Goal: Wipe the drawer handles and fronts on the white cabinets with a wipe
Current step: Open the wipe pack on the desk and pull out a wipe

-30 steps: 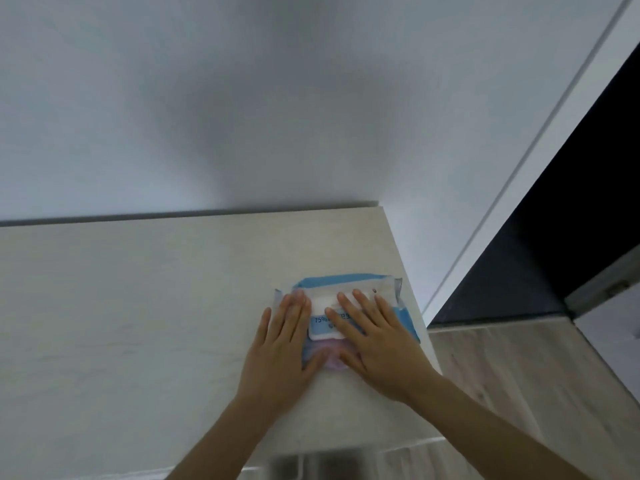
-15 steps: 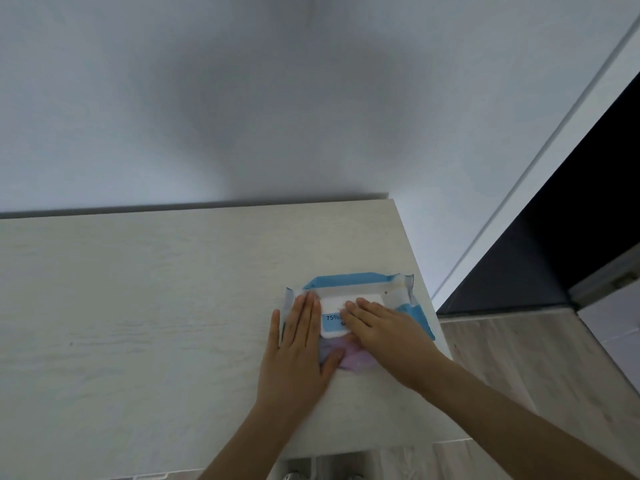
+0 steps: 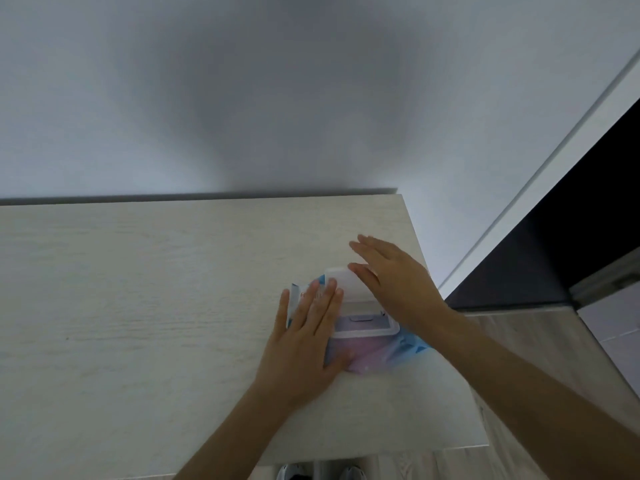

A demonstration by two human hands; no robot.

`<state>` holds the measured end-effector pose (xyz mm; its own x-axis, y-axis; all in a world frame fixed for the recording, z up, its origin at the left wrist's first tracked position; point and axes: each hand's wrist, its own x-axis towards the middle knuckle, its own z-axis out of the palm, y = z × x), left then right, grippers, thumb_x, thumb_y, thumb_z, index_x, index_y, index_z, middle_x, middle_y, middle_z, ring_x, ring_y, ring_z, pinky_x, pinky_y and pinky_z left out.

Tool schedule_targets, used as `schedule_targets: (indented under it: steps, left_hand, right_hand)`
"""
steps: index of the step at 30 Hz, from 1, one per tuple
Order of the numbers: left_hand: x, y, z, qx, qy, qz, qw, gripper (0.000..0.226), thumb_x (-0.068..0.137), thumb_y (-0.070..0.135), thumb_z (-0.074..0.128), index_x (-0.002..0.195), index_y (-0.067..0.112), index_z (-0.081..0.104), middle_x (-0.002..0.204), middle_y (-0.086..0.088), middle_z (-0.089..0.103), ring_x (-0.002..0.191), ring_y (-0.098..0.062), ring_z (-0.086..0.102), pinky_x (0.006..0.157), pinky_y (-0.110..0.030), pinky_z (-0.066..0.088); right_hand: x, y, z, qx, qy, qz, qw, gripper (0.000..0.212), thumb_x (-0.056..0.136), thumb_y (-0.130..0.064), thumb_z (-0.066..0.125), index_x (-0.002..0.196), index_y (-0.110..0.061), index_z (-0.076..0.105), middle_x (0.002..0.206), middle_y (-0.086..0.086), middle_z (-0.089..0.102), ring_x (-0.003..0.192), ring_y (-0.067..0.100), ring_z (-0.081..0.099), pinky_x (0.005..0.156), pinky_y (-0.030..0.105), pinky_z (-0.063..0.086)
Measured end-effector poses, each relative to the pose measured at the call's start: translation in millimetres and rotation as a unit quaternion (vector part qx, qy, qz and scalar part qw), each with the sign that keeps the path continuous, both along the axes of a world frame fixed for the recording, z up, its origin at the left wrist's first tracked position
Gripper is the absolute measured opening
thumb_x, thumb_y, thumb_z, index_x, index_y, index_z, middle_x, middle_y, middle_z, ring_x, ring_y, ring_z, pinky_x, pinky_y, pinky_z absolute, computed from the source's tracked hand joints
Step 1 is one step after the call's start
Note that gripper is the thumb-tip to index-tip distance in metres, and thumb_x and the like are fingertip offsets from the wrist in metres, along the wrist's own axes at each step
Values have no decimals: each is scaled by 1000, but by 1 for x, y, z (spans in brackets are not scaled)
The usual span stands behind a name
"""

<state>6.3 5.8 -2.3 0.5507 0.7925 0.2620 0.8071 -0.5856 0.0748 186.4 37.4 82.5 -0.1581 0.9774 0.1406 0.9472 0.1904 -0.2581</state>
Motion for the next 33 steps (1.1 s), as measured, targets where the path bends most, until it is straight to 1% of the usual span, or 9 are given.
schedule_targets:
  steps: [6, 9, 11, 15, 19, 22, 25, 30, 33]
  left_hand:
    - [7, 14, -5, -27, 21, 11, 999, 80, 94, 66, 11, 145, 8, 29, 152, -10, 34, 147, -22, 7, 112, -51, 8]
    - [8, 12, -8, -21, 23, 15, 999, 80, 94, 67, 11, 145, 7, 30, 153, -10, 32, 148, -21, 0, 113, -52, 7]
    - [7, 11, -8, -18, 20, 14, 1000, 80, 94, 66, 11, 145, 7, 30, 152, -11, 32, 148, -21, -3, 113, -52, 7]
    - [7, 11, -8, -21, 12, 13, 1000, 77, 95, 64, 12, 145, 8, 29, 152, -13, 33, 146, -23, 4, 112, -52, 7]
    - [0, 15, -6, -24, -9, -28, 999, 73, 95, 66, 8, 153, 22, 10, 154, -13, 27, 144, -27, 6, 112, -47, 3]
    - [-8, 21, -8, -24, -1, -62, 998, 70, 95, 67, 9, 152, 28, 14, 154, -13, 27, 144, -26, 4, 112, -46, 4]
    - [-9, 20, -8, -15, 31, -61, 998, 67, 98, 61, 7, 144, 21, 32, 152, -12, 33, 144, -26, 8, 110, -51, 8]
    - [-2, 12, -9, -9, 25, -29, 999, 55, 103, 47, 7, 143, 21, 35, 151, -10, 36, 146, -27, 10, 111, -55, 7]
    - [-1, 12, -8, -10, 21, -23, 999, 57, 103, 49, 10, 141, 21, 42, 150, -10, 38, 143, -29, 19, 112, -56, 6]
  right_hand:
    - [7, -65, -48, 125, -44, 12, 991, 45, 105, -38, 16, 120, -11, 50, 120, 16, 64, 113, 31, 61, 97, 53, 46]
    - [4, -83, -66, 45, -109, -19, 993, 52, 103, -45, 8, 127, -16, 43, 123, 16, 63, 115, 32, 59, 115, 45, 22]
    - [0, -87, -72, 2, -124, -28, 992, 57, 102, -50, 7, 133, -17, 40, 130, 17, 57, 122, 34, 53, 113, 42, 9]
    - [-12, -91, -69, -31, -82, -8, 996, 59, 101, -54, 9, 137, -16, 36, 134, 11, 55, 128, 28, 48, 112, 42, 9]
    - [-32, -93, -59, 40, -54, 47, 997, 55, 102, -52, 11, 138, -20, 37, 135, -4, 55, 133, 11, 29, 119, 37, 9]
    - [-36, -93, -51, 81, -46, 51, 994, 52, 102, -48, 10, 131, -21, 43, 123, -7, 64, 124, 7, 34, 105, 30, 20]
    - [-28, -93, -54, 145, 64, 11, 987, 46, 104, -45, 12, 119, -20, 48, 105, 1, 70, 116, 7, 51, 91, 21, 39]
    - [-10, -73, -62, 152, 18, -77, 985, 57, 102, -47, 18, 110, -11, 61, 103, 10, 70, 102, 20, 57, 86, 42, 52]
    - [-15, -65, -64, 140, 10, -108, 984, 44, 90, -49, 49, 90, -12, 72, 90, 8, 71, 86, 29, 67, 79, 43, 55]
